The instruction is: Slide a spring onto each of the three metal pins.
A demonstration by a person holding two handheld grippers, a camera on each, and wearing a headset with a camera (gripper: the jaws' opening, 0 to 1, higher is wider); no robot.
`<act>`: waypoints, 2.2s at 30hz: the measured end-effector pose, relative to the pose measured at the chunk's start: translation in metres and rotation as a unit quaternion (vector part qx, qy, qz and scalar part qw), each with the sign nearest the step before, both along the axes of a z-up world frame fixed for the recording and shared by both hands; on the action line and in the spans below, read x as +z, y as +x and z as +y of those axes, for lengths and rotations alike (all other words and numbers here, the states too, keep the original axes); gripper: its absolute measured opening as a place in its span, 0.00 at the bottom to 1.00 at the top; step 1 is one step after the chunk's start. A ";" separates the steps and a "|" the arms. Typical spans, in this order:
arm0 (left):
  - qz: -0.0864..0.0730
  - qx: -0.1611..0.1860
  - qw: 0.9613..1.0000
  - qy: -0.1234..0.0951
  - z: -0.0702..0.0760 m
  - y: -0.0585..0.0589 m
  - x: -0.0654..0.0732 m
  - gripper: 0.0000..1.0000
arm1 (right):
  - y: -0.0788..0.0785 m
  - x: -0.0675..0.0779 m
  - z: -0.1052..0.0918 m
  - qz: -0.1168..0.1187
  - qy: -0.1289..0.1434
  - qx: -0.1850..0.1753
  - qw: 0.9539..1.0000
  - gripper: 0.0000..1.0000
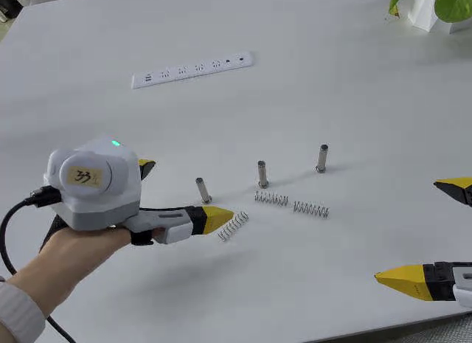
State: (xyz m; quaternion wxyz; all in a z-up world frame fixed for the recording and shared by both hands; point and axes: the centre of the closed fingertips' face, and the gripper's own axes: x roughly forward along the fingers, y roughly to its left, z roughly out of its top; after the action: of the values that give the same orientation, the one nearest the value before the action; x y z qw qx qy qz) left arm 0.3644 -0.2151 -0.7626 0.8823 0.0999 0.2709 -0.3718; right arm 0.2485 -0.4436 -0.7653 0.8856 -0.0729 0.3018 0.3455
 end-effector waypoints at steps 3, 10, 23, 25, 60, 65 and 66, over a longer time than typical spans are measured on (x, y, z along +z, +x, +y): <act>-0.006 0.003 1.000 -0.008 0.001 -0.006 0.001 0.97 | 0.001 0.000 0.001 -0.001 -0.002 0.005 1.000 0.98; -0.009 0.024 0.999 -0.033 0.004 -0.020 0.000 0.95 | 0.000 -0.001 0.006 0.000 -0.008 0.018 1.000 0.98; -0.045 0.023 0.997 -0.054 0.000 -0.042 0.002 0.92 | -0.002 -0.004 0.010 0.004 -0.016 0.033 0.999 0.98; -0.042 0.021 0.997 -0.058 -0.002 -0.047 -0.001 0.92 | -0.003 -0.004 0.011 0.004 -0.018 0.035 0.999 0.98; 0.018 -0.012 1.000 -0.005 -0.015 -0.055 -0.045 0.67 | -0.008 -0.008 0.007 0.013 -0.018 0.027 0.999 0.98; 0.027 -0.012 1.000 0.003 -0.016 -0.052 -0.052 0.58 | -0.009 -0.009 0.007 0.015 -0.018 0.026 0.999 0.97; 0.029 -0.013 0.999 0.004 -0.017 -0.051 -0.052 0.56 | -0.009 -0.009 0.007 0.015 -0.018 0.025 0.999 0.97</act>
State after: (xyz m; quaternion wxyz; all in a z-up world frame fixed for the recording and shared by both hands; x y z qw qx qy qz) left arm 0.3132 -0.2320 -0.8150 0.8689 0.0962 0.2963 -0.3847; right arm 0.2399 -0.4367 -0.7741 0.8706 -0.0915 0.3191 0.3631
